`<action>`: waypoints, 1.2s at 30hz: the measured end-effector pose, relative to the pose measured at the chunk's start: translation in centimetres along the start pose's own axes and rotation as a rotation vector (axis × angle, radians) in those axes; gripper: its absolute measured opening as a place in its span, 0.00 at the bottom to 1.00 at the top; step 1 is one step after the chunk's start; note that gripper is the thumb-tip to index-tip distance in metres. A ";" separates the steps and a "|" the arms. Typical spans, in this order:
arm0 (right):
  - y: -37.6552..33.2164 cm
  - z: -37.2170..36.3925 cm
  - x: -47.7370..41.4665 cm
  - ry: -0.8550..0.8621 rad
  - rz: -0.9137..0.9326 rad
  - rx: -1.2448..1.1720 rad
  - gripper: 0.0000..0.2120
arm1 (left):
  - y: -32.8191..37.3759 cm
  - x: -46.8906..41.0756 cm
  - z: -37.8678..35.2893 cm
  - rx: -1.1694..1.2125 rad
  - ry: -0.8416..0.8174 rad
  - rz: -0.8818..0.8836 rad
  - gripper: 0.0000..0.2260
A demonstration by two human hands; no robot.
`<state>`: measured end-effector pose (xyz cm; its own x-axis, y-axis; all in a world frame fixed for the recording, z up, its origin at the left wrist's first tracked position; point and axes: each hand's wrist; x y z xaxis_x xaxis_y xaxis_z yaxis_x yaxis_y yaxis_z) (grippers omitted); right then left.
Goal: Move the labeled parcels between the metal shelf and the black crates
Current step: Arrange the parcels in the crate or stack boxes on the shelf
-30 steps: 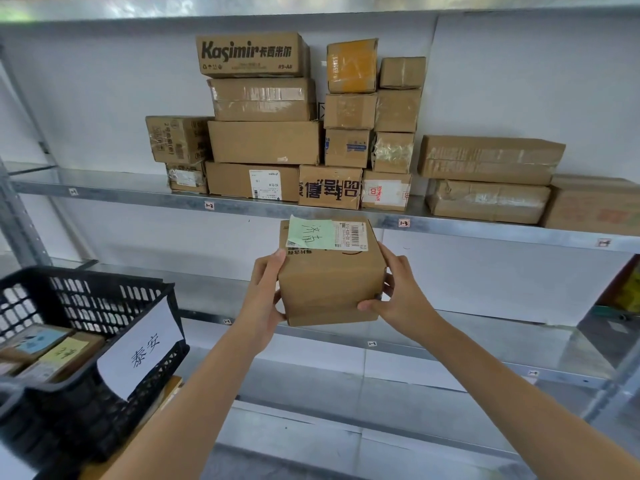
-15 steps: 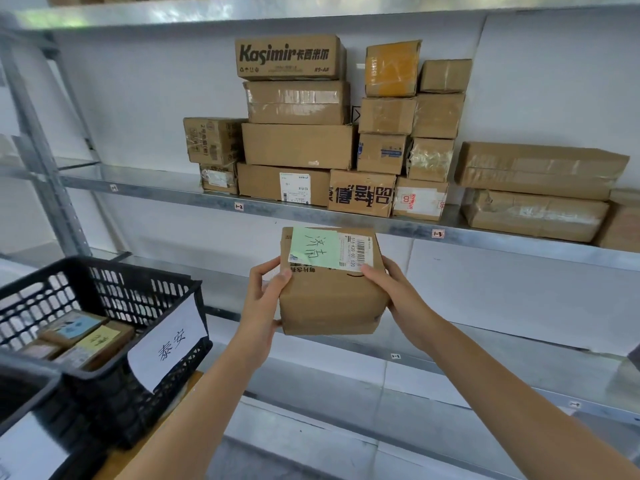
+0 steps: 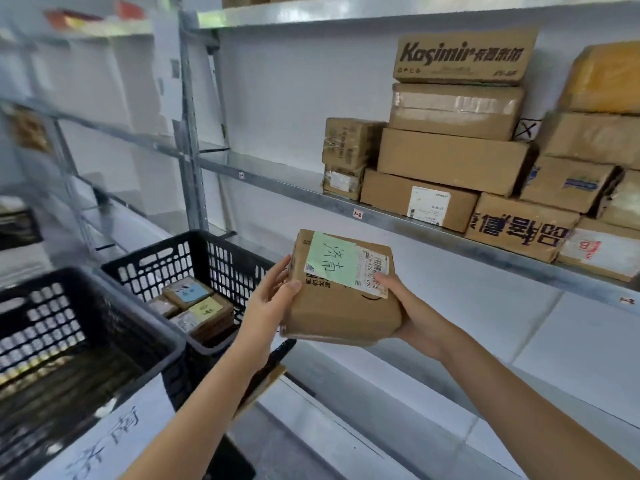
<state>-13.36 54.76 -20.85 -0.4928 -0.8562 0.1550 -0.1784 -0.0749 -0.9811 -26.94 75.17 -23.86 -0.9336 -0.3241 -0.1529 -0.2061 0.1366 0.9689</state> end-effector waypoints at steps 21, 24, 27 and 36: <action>3.4 -23.8 -26.8 -0.795 -0.289 -0.200 0.27 | 3.4 12.1 26.5 -0.037 0.553 -0.010 0.28; 4.8 -26.7 -30.3 -0.843 -0.326 -0.158 0.24 | 3.2 13.4 28.9 -0.025 0.634 0.009 0.29; 5.8 -29.3 -33.8 -0.904 -0.336 -0.104 0.24 | 3.0 13.8 31.4 -0.023 0.726 0.042 0.30; 8.2 -35.8 -43.6 -1.040 -0.409 0.025 0.34 | 1.9 12.7 38.3 -0.088 1.000 0.123 0.20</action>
<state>-23.83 109.73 -31.52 0.5538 -0.7745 0.3057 -0.1412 -0.4492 -0.8822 -50.40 107.11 -31.44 -0.2647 -0.9537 0.1430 -0.0648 0.1655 0.9841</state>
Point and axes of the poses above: each hand's wrist, its own x-axis away from the middle knuckle, its own z-axis out of the back of the hand, y = z × x, and after that the axes turned 13 degrees about -y, right-handed
